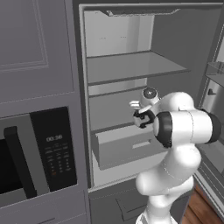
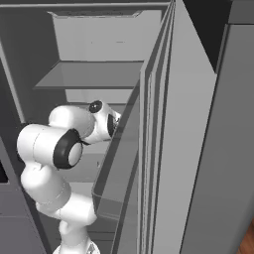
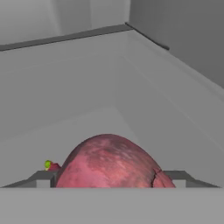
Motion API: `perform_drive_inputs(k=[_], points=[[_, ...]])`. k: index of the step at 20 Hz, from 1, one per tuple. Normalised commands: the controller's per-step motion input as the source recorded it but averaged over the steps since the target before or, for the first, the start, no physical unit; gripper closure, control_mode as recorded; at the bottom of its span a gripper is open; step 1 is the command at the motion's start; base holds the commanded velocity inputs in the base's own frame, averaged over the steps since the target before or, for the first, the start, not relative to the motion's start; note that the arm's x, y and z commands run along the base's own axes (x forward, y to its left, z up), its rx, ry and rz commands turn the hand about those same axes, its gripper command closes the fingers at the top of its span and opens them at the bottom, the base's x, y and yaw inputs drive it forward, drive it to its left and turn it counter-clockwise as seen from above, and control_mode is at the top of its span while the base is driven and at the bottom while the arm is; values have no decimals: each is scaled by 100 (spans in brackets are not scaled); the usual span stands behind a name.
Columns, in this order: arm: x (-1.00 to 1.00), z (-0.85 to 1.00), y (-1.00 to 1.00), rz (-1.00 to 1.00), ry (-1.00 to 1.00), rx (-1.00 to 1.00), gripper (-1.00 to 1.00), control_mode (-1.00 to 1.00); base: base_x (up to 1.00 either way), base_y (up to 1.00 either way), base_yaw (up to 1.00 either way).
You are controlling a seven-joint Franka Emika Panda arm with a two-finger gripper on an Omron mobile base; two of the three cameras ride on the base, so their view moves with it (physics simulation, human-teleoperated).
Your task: Place one onion and one fish in each tupperware on the nearby counter, to pack two identical lunches.
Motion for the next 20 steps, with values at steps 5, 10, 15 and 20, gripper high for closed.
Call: perform_drive_inputs(k=[5,10,15,20], points=[[-100,87,23,5,-2,-5,100,-100,0,0,0],[-100,100,32,6,5,-3,100,-100,0,0,0],[-100,91,17,0,14,0,100,-100,0,0,0],[-100,81,24,0,8,0,100,-100,0,0,0]])
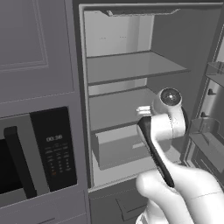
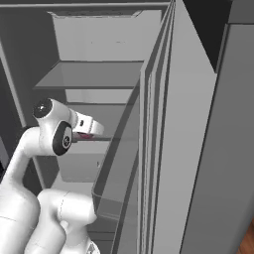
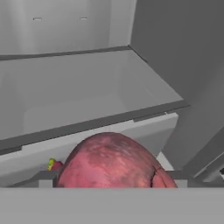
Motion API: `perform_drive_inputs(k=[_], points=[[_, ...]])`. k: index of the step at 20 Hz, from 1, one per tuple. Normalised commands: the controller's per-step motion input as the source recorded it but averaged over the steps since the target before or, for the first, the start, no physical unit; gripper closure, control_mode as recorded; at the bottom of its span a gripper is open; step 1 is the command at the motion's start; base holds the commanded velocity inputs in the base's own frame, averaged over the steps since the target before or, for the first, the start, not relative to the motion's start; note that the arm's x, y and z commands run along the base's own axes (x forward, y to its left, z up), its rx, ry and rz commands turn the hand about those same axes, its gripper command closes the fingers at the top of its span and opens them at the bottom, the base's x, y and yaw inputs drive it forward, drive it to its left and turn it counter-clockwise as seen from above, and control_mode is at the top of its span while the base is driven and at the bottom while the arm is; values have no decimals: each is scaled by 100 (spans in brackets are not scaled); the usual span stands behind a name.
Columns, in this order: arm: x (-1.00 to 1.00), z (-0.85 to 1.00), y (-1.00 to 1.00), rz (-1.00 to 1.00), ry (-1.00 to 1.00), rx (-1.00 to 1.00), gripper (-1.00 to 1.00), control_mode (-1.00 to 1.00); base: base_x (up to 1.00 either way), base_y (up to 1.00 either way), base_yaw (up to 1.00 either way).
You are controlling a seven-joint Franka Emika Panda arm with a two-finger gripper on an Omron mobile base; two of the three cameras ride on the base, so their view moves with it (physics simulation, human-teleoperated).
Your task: Place one onion and one fish in each tupperware on the nearby counter, to pack two identical lunches.
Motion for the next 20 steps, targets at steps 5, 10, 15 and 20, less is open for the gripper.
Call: perform_drive_inputs(k=[5,10,15,20], points=[[-100,44,13,4,0,0,100,-100,0,0,0],[-98,40,1,11,-1,1,100,-100,0,0,0],[-60,15,1,17,0,0,100,-100,0,0,0],[-33,1,6,7,0,0,100,100,-33,12,3]])
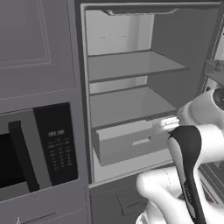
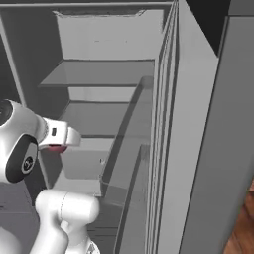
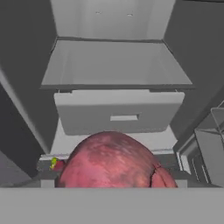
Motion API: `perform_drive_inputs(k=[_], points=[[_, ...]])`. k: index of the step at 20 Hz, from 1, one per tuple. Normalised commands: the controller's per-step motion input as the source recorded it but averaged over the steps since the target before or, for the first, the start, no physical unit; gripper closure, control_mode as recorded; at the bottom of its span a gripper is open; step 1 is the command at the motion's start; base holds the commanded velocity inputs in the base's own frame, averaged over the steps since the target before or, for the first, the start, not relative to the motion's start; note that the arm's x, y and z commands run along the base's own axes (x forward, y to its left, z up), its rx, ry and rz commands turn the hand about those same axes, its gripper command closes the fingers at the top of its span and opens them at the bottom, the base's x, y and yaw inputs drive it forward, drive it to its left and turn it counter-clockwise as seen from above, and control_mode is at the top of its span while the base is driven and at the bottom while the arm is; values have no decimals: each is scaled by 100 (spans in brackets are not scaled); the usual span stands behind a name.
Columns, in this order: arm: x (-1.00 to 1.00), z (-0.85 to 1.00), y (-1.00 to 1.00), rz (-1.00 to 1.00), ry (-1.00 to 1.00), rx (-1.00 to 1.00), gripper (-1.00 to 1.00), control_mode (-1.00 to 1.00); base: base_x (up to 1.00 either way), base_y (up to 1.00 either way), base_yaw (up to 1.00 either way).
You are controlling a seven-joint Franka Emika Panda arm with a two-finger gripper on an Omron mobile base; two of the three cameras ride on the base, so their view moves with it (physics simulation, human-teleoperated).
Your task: Place one onion and one fish in each tupperware on the nearby counter, to pack two identical lunches.
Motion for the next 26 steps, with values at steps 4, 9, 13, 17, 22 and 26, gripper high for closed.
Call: perform_drive_inputs(k=[4,9,13,17,22,26], points=[[0,0,0,0,0,0,100,100,-97,38,5],[0,0,0,0,0,0,100,100,-82,69,3],[0,0,0,0,0,0,100,100,-34,100,1],[0,0,0,0,0,0,100,100,-43,100,0],[0,0,0,0,0,0,100,100,-37,100,0],[0,0,0,0,0,0,100,100,-30,100,0]])
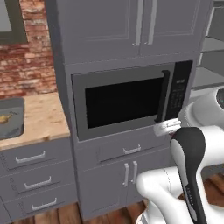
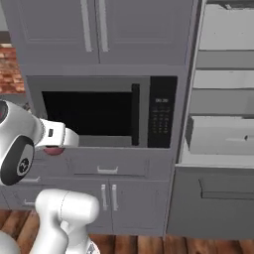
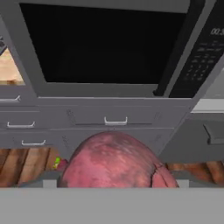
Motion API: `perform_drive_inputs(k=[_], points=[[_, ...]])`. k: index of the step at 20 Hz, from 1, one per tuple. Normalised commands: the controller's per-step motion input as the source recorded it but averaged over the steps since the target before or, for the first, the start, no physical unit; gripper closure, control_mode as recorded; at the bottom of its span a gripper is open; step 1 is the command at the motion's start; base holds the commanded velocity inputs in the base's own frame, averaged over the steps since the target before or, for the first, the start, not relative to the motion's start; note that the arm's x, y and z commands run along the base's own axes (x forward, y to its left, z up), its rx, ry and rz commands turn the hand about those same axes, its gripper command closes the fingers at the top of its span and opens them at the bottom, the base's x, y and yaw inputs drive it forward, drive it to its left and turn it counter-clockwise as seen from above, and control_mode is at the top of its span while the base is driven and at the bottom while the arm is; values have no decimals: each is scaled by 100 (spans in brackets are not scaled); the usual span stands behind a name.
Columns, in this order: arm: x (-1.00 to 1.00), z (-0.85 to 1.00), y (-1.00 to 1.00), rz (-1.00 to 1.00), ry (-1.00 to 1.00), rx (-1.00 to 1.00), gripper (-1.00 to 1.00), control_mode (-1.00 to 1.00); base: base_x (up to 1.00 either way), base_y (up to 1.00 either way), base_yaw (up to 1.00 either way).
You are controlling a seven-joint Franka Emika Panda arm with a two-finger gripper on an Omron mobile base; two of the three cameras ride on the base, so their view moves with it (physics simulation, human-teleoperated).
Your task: Place one onion and one fish in each tupperware on the nearby counter, to pack two identical lunches.
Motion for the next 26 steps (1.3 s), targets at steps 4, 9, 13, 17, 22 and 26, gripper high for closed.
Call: perform_drive_inputs(k=[4,9,13,17,22,26], points=[[0,0,0,0,0,0,100,100,-24,100,0],[0,0,0,0,0,0,100,100,-14,100,0],[0,0,0,0,0,0,100,100,-1,100,0],[0,0,0,0,0,0,100,100,0,100,0],[0,0,0,0,0,0,100,100,9,100,0],[0,0,0,0,0,0,100,100,40,100,2]])
